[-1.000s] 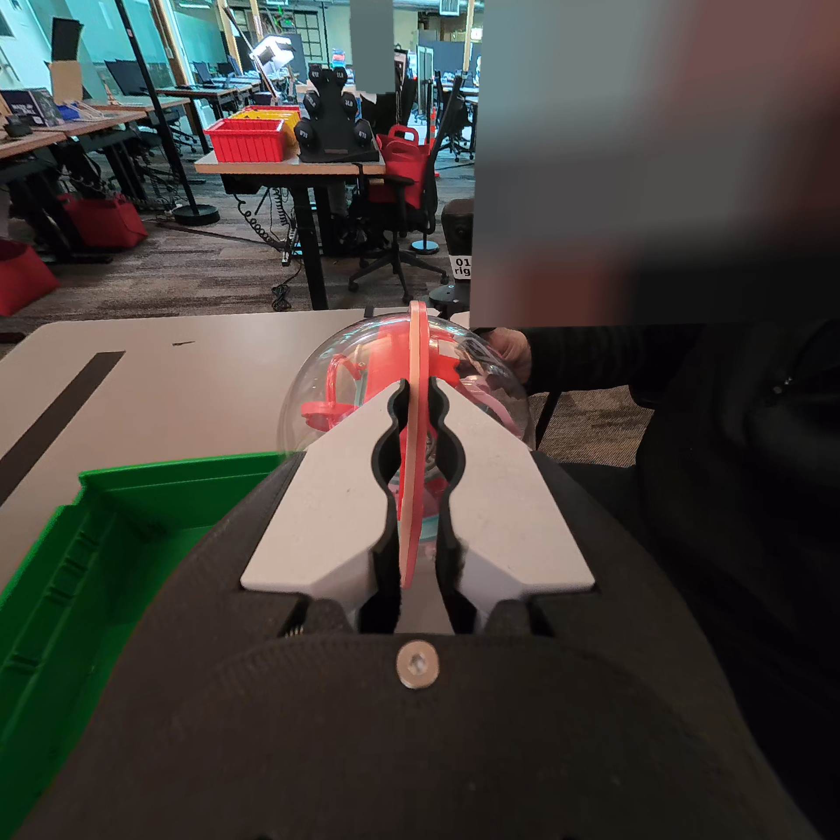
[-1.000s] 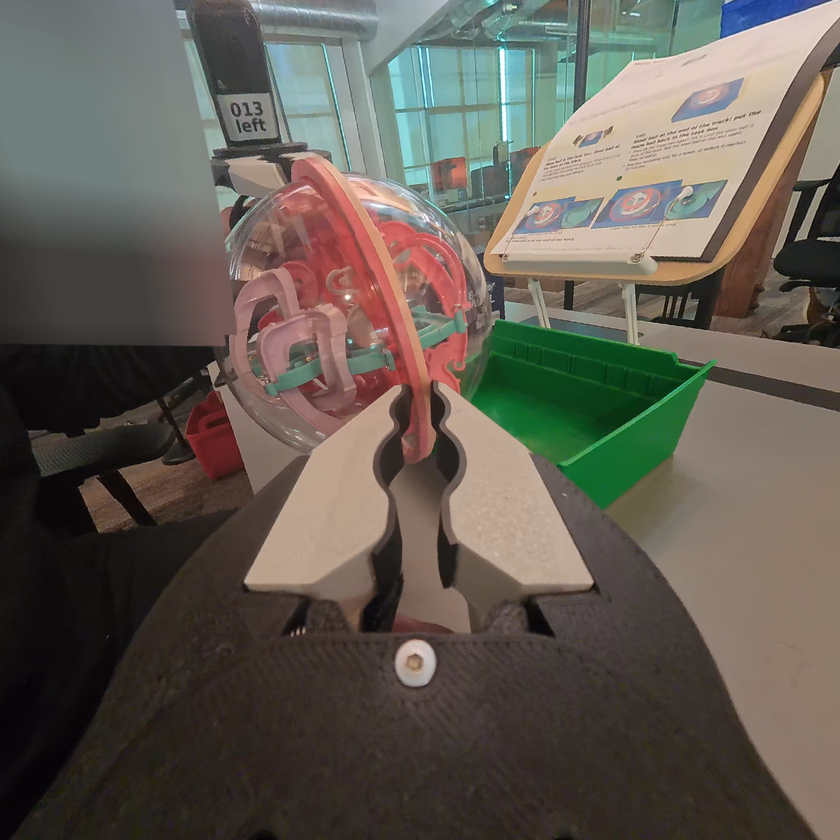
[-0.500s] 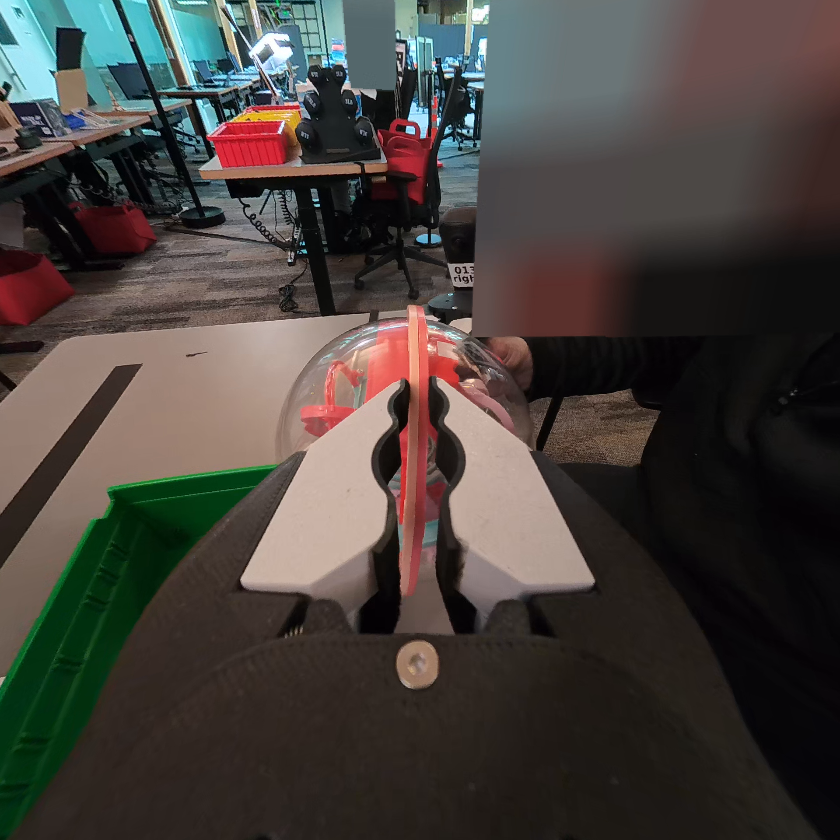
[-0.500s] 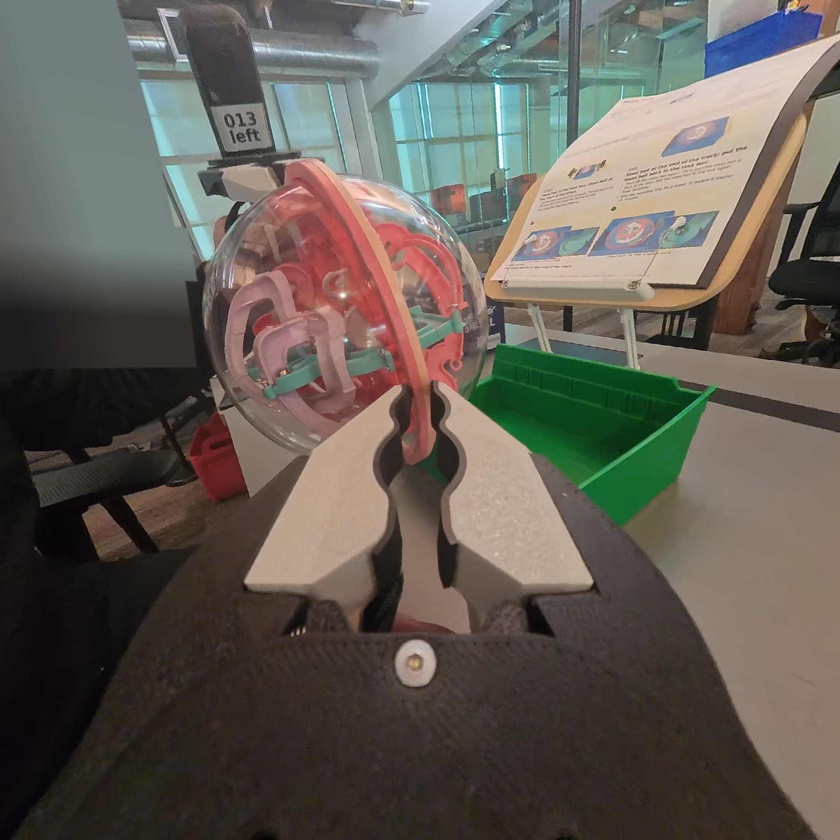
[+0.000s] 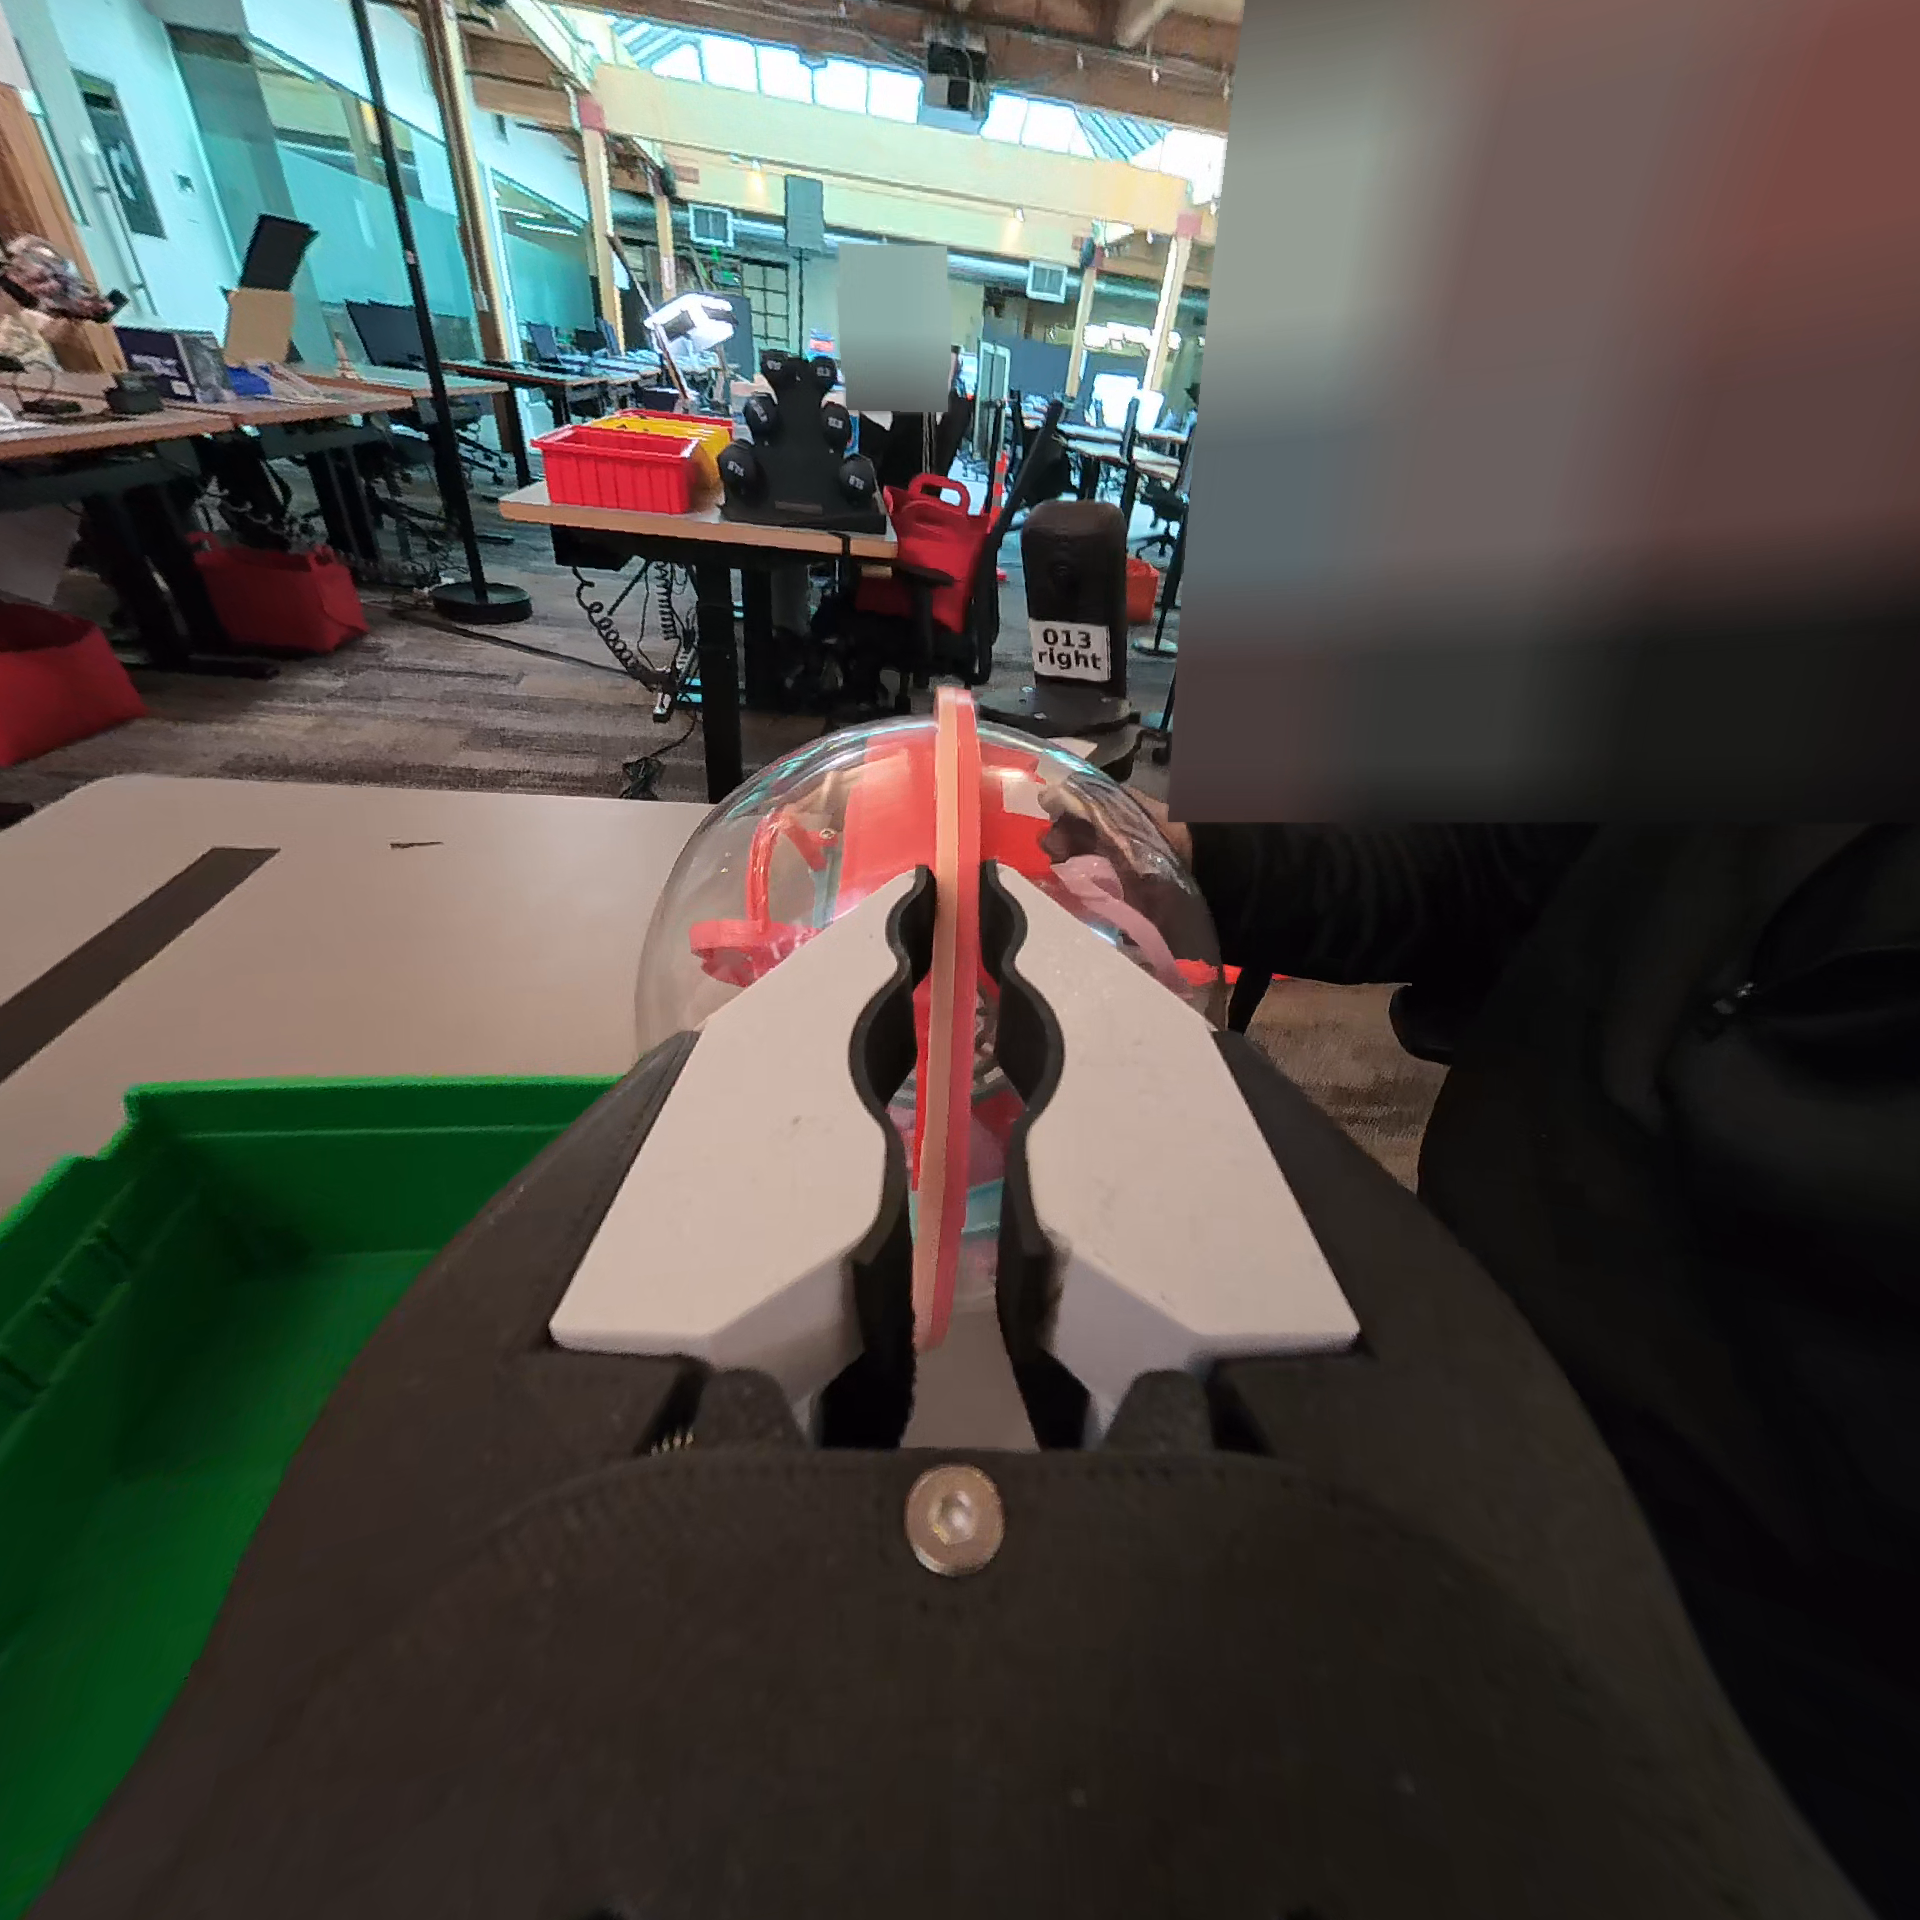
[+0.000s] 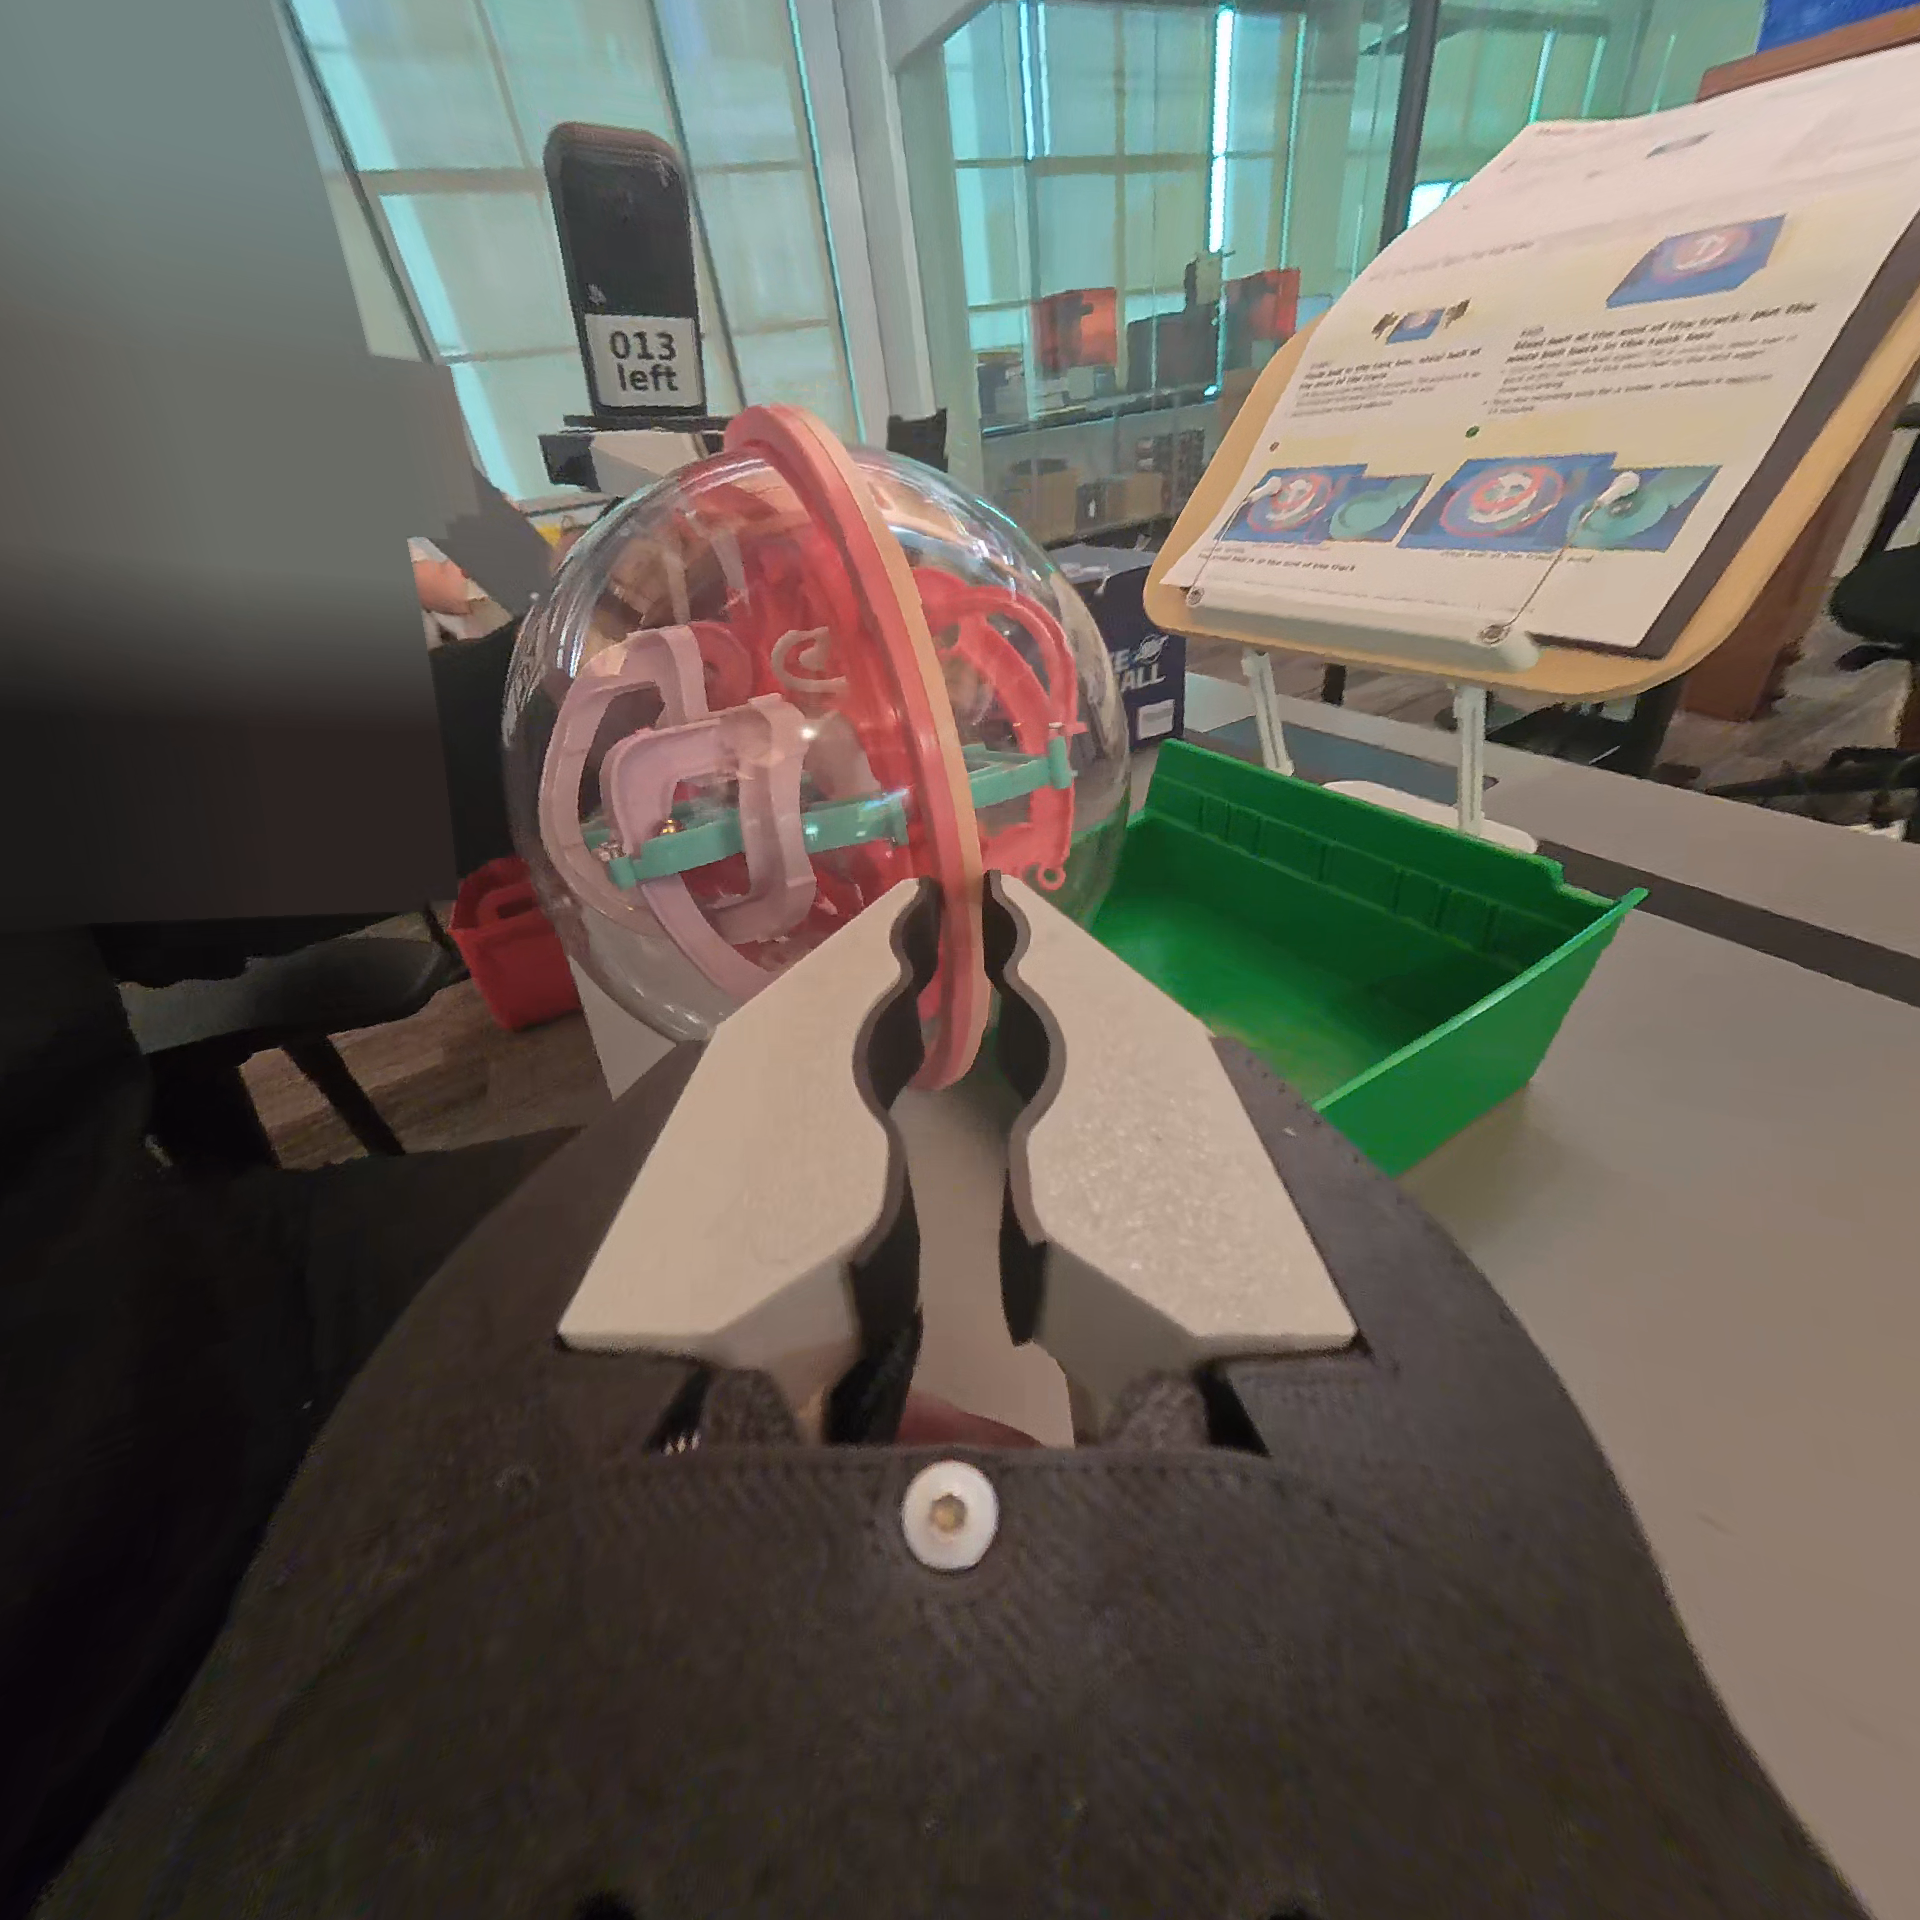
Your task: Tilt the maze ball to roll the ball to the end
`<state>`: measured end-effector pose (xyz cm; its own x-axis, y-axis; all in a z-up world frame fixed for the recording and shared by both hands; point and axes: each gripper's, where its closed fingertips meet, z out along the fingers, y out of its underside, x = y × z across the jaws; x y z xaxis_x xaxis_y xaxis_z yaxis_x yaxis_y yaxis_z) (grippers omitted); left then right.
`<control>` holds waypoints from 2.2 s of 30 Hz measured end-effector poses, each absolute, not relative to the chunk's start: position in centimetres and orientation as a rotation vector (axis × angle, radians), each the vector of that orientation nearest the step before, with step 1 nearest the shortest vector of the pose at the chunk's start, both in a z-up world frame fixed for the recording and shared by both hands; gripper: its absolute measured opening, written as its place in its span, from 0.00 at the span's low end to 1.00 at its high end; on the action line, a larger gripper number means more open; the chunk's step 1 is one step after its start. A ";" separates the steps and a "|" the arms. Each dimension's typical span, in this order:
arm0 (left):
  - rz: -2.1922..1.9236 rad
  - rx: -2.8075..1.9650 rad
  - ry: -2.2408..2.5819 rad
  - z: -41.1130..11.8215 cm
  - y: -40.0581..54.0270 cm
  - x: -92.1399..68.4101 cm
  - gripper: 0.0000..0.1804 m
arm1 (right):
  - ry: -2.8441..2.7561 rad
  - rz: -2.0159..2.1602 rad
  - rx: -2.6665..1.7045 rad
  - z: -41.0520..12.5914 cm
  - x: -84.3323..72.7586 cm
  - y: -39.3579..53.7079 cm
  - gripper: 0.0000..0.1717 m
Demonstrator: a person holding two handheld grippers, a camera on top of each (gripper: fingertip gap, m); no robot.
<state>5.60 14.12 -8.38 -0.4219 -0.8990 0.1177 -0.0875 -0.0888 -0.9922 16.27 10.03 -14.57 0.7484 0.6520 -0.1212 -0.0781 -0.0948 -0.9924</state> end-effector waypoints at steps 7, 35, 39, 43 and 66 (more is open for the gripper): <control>-1.672 -1.196 1.427 -11.8 14.6 4.8 0.03 | -0.511 0.688 -1.630 -15.9 16.0 9.9 0.04; -1.646 -1.111 1.361 -12.1 15.6 4.2 0.04 | -0.586 0.443 -1.496 -12.8 15.6 9.9 0.04; -1.639 -1.091 1.367 -11.3 15.8 4.4 0.04 | -0.588 0.378 -1.439 -11.6 15.5 9.6 0.04; -1.642 -1.081 1.361 -10.9 16.1 4.5 0.04 | -0.597 0.345 -1.408 -10.9 15.2 9.3 0.04; -1.702 -1.296 1.265 -19.1 17.7 4.2 0.05 | -0.519 0.562 -1.475 -17.8 13.1 8.9 0.04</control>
